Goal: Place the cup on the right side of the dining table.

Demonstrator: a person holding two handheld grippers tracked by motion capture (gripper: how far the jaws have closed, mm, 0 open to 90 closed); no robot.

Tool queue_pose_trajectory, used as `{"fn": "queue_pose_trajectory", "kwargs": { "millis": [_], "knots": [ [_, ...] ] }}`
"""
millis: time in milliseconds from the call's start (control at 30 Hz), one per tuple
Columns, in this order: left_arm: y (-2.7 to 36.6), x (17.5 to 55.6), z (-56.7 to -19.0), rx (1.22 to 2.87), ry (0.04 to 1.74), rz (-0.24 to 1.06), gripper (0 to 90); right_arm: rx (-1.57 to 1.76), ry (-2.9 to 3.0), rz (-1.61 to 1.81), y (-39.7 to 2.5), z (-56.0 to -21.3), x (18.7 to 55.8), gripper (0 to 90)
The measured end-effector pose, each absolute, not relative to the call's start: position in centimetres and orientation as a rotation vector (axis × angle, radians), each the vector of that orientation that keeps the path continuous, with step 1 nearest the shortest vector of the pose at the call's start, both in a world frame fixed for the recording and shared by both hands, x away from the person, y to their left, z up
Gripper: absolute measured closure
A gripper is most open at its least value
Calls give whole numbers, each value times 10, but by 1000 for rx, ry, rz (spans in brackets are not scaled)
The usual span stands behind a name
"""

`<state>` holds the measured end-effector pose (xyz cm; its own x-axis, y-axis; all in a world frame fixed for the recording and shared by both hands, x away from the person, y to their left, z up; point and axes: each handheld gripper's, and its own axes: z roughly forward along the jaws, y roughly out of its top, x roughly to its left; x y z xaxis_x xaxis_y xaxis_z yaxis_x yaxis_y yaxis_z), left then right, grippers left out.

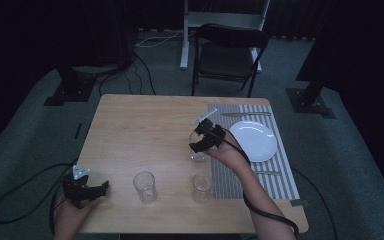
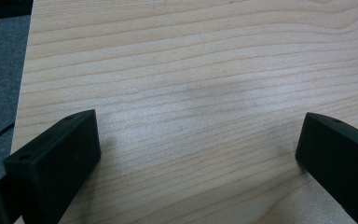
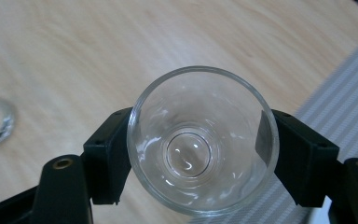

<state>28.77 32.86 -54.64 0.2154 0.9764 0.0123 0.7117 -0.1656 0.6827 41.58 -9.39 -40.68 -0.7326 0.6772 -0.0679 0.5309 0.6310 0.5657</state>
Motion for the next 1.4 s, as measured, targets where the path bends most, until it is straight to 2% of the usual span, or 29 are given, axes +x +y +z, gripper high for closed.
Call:
{"fn": "queue_pose_trajectory", "kwargs": {
  "millis": [467, 700, 1000, 1400],
  "knots": [
    [329, 288, -546, 1945, 1556, 627, 2, 1151, 2421, 718, -129, -393, 468, 281],
    [329, 288, -546, 1945, 1556, 627, 2, 1268, 2358, 681, -149, -402, 499, 281],
    [329, 288, -546, 1946, 1556, 627, 2, 1351, 2317, 662, -151, -411, 530, 281],
    [328, 288, -546, 1945, 1556, 627, 2, 1454, 2283, 620, -155, -428, 552, 280]
  ]
}}
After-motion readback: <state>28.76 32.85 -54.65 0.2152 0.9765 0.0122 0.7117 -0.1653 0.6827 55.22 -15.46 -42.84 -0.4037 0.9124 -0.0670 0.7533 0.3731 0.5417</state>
